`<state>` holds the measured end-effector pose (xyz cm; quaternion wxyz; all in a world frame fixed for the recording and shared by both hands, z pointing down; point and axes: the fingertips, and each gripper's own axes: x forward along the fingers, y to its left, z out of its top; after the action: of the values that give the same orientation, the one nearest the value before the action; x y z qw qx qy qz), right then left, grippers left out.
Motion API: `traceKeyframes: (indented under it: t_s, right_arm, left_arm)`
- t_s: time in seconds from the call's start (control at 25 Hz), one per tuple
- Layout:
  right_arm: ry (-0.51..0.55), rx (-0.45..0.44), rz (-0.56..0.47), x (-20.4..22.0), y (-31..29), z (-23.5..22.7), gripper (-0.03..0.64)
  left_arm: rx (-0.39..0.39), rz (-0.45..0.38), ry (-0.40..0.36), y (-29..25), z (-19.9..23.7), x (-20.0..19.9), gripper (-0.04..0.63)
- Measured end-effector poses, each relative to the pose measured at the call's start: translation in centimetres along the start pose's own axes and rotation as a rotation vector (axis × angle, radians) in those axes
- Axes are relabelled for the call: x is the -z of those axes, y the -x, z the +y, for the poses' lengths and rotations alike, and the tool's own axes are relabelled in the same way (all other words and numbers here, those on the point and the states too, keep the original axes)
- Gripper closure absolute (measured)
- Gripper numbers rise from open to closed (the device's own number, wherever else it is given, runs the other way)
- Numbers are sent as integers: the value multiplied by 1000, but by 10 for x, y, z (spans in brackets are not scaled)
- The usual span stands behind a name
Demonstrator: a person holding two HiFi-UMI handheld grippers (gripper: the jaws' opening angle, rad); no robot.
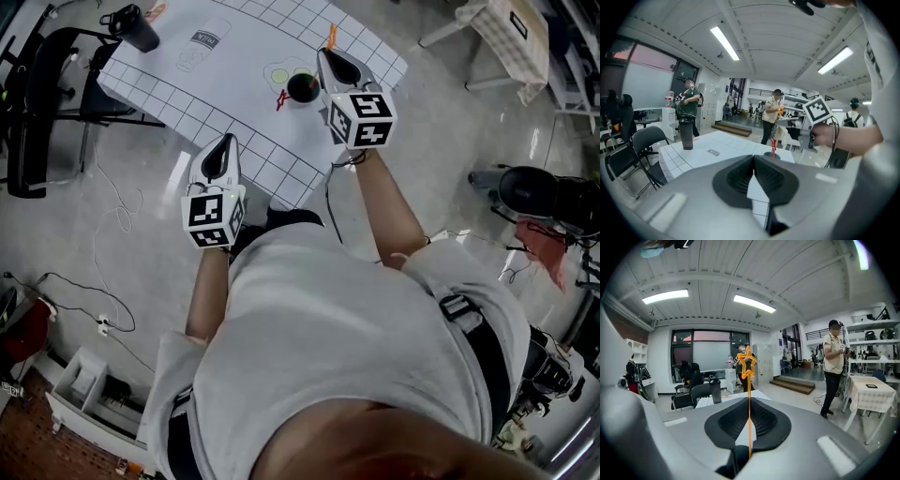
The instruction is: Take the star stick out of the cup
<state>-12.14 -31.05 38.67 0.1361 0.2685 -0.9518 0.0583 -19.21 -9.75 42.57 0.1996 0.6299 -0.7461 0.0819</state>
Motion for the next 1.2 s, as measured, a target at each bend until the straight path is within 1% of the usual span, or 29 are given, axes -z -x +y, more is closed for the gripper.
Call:
traceKeyframes:
  t_s: [0.16, 0.28, 0.4, 0.52, 0.68, 0.8, 0.92, 1.08, 1.2]
  right_arm:
    - [30, 22, -56, -28, 29, 13, 611]
    - [48, 43, -77, -37, 48, 21, 611]
    - [30, 65, -82, -34, 68, 25, 611]
    - [3, 73, -55, -21, 83, 28, 611]
    - [-74, 82, 31, 15, 96, 28, 611]
    - [-187, 89, 93, 52, 102, 25, 611]
    - [-304, 91, 153, 94, 104, 26, 611]
    - [-435, 61, 232, 140, 91, 22, 611]
    - [-501, 70, 288, 171, 84, 13, 611]
  left_arm:
    - [41, -46, -11, 10, -6, -14, 592]
    - [79, -86, -32, 15, -14, -25, 592]
    - [111, -102, -47, 20, -23, -28, 592]
    - [136, -104, -51, 23, -32, -27, 592]
    - [180, -65, -48, 20, -46, -14, 592]
    - [205, -21, -45, 14, -58, 4, 592]
    - [227, 47, -49, 10, -67, 26, 592]
    - [239, 111, -68, -7, -74, 47, 592]
    - [247, 155, -86, -18, -79, 59, 592]
